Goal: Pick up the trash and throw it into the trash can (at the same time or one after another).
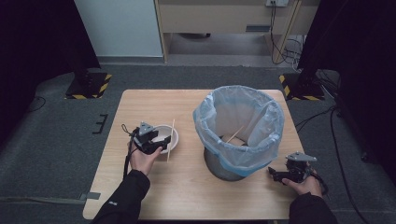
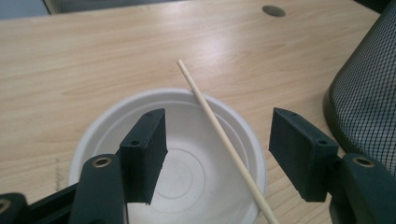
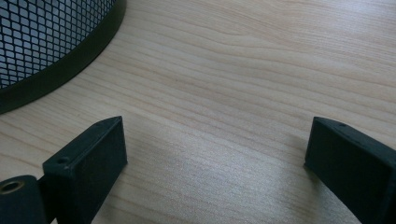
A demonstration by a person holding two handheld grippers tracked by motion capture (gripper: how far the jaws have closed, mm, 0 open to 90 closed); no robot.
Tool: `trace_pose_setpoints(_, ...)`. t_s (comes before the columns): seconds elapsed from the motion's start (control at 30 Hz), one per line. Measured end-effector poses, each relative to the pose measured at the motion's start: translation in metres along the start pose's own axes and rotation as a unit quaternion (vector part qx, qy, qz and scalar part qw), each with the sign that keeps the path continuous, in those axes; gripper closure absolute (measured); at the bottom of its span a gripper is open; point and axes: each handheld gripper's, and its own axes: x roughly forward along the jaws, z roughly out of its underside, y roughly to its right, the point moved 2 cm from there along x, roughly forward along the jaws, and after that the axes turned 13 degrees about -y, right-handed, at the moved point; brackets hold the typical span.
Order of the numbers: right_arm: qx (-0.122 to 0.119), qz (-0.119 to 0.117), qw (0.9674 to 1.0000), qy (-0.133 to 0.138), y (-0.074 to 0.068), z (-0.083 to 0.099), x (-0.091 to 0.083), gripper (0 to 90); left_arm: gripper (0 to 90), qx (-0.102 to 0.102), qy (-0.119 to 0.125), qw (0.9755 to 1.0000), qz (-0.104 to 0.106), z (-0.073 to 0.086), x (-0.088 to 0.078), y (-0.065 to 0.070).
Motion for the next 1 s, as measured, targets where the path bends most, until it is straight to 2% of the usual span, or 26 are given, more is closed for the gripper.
trace_pose_setpoints(0.37,0.000,-0.001,1.0000,0.000,0.000,0.000,0.000,5.6,36.5,-0.005,-0.023,0.9997,0.000,0.003,0.018,-0.001)
trace_pose_setpoints(0.57,-0.004,0.000,1.0000,0.000,0.000,-0.001,0.000,5.5,40.6,-0.008,-0.037,0.9993,0.003,0.004,0.024,-0.002)
trace_pose_setpoints(0.73,-0.004,0.000,1.0000,0.001,0.000,-0.001,0.000,5.6,47.6,-0.021,-0.045,0.9987,0.013,0.006,0.025,-0.005)
trace_pose_setpoints(1.0,-0.004,-0.001,1.0000,0.000,0.000,-0.001,0.000,5.6,62.2,-0.029,-0.058,0.9979,0.010,0.007,0.021,-0.012)
